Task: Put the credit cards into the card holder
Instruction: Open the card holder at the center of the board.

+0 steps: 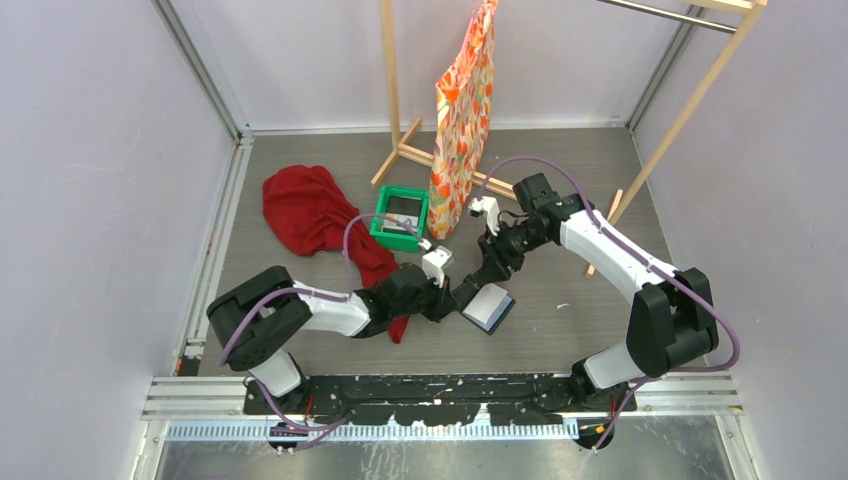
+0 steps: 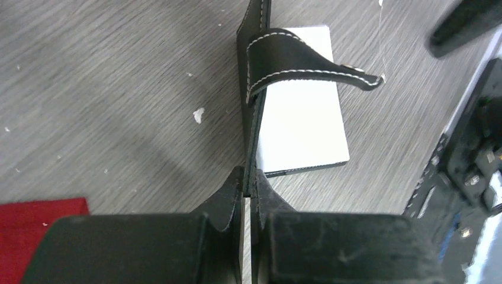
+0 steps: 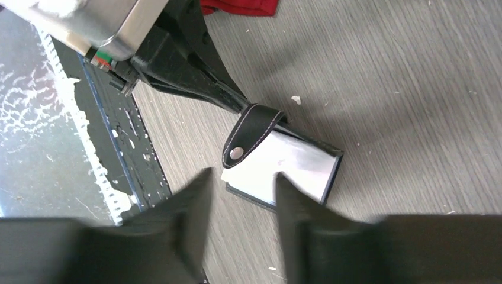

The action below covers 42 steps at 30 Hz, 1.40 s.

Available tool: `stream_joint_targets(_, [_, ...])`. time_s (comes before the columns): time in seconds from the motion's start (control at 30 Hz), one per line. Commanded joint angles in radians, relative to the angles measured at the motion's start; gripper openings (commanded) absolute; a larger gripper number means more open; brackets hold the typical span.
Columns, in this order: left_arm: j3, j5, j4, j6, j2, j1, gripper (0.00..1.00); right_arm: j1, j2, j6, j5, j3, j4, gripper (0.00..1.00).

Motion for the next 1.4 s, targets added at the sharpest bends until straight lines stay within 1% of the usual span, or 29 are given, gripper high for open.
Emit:
stream_joint_targets(0.0, [0.041,0.067,-0.065,0.211,-0.054,0.001,0.00,0.000,-0.044,-0.058,0.047,0.003,0.008,0.55])
stream_joint_targets(0.03, [0.053,0.099,-0.099,0.242,-0.063,0.000,0.00,0.000,-0.059,-0.086,0.063,-0.007,0.008,0.64])
stream_joint_targets(0.07, [0.069,0.137,-0.136,0.289,-0.070,0.001,0.00,0.000,-0.069,-0.116,0.077,-0.018,0.008,0.71])
stream_joint_targets(0.1, [0.088,0.168,-0.181,0.335,-0.077,0.001,0.00,0.000,-0.076,-0.153,0.092,-0.030,0.008,0.76])
stream_joint_targets(0.17, [0.121,0.228,-0.256,0.429,-0.085,0.002,0.00,-0.002,-0.086,-0.219,0.109,-0.058,0.025,0.82])
stream_joint_targets(0.23, [0.159,0.280,-0.329,0.498,-0.088,0.002,0.00,-0.001,-0.099,-0.329,0.091,-0.095,0.029,0.84])
stream_joint_targets(0.33, [0.209,0.319,-0.426,0.586,-0.089,0.005,0.00,0.000,-0.124,-0.500,0.061,-0.154,0.025,0.86])
stream_joint_targets(0.47, [0.253,0.388,-0.505,0.650,-0.081,0.030,0.00,-0.007,-0.139,-0.577,0.055,-0.173,0.015,0.86])
stream_joint_targets(0.57, [0.271,0.438,-0.526,0.663,-0.078,0.057,0.00,-0.011,-0.137,-0.644,0.023,-0.177,-0.025,0.86])
stream_joint_targets(0.63, [0.277,0.467,-0.523,0.677,-0.074,0.069,0.00,-0.011,-0.121,-0.682,-0.007,-0.187,-0.035,0.84])
stream_joint_targets(0.7, [0.288,0.494,-0.524,0.693,-0.066,0.073,0.00,-0.010,-0.098,-0.704,-0.037,-0.190,-0.034,0.78])
stream_joint_targets(0.8, [0.310,0.515,-0.534,0.700,-0.047,0.079,0.00,0.019,-0.052,-0.709,-0.051,-0.166,-0.055,0.65])
stream_joint_targets(0.9, [0.321,0.520,-0.521,0.695,-0.032,0.089,0.00,0.044,-0.018,-0.731,-0.061,-0.157,-0.081,0.55])
stream_joint_targets(0.97, [0.316,0.522,-0.499,0.683,-0.032,0.095,0.00,0.057,-0.009,-0.727,-0.049,-0.159,-0.074,0.43])
stream_joint_targets(1.0, [0.314,0.521,-0.487,0.676,-0.034,0.099,0.00,0.059,-0.006,-0.718,-0.042,-0.156,-0.070,0.34])
stream_joint_targets(1.1, [0.293,0.513,-0.435,0.632,-0.052,0.110,0.00,0.059,-0.007,-0.677,-0.021,-0.142,-0.060,0.13])
stream_joint_targets(1.13, [0.282,0.506,-0.410,0.615,-0.061,0.114,0.00,0.060,-0.014,-0.655,-0.016,-0.142,-0.051,0.08])
stream_joint_targets(1.2, [0.255,0.497,-0.362,0.580,-0.084,0.125,0.00,0.060,-0.030,-0.629,-0.014,-0.149,-0.037,0.02])
stream_joint_targets(1.3, [0.215,0.497,-0.298,0.542,-0.118,0.138,0.00,0.059,-0.059,-0.586,-0.020,-0.156,-0.021,0.01])
stream_joint_targets(1.37, [0.203,0.504,-0.284,0.534,-0.132,0.142,0.00,0.057,-0.072,-0.566,-0.026,-0.155,-0.023,0.01])
